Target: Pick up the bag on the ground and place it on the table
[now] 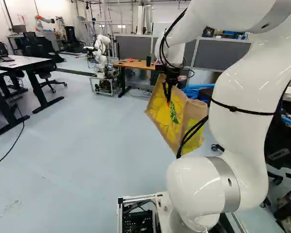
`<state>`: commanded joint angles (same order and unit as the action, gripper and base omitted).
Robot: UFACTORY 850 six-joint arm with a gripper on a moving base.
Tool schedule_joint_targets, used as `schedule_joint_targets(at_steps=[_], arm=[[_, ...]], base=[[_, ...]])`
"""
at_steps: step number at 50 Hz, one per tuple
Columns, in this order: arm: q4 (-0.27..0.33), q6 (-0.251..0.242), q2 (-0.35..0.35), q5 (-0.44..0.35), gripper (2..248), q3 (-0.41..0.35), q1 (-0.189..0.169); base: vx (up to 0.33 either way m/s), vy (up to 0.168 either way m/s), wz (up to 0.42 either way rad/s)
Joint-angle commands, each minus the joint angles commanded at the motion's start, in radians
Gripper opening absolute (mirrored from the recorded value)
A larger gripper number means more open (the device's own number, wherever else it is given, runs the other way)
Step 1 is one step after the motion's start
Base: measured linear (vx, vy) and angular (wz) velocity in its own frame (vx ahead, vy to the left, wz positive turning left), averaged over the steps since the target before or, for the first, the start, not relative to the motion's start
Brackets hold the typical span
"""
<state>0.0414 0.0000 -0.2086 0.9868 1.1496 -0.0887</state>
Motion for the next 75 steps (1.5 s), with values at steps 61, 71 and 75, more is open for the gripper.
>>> schedule_joint_targets(at_steps=[61, 71, 75], arm=[[0.000, 0.000, 0.020, 0.181, 22, 0.202, 0.049], [0.000, 0.000, 0.018, 0.210, 22, 0.241, 0.056], [0.000, 0.000, 0.017, 0.222, 22, 0.257, 0.058]], base=[[0.000, 0.000, 0.000], [0.000, 0.000, 0.000], [0.000, 0.000, 0.000]])
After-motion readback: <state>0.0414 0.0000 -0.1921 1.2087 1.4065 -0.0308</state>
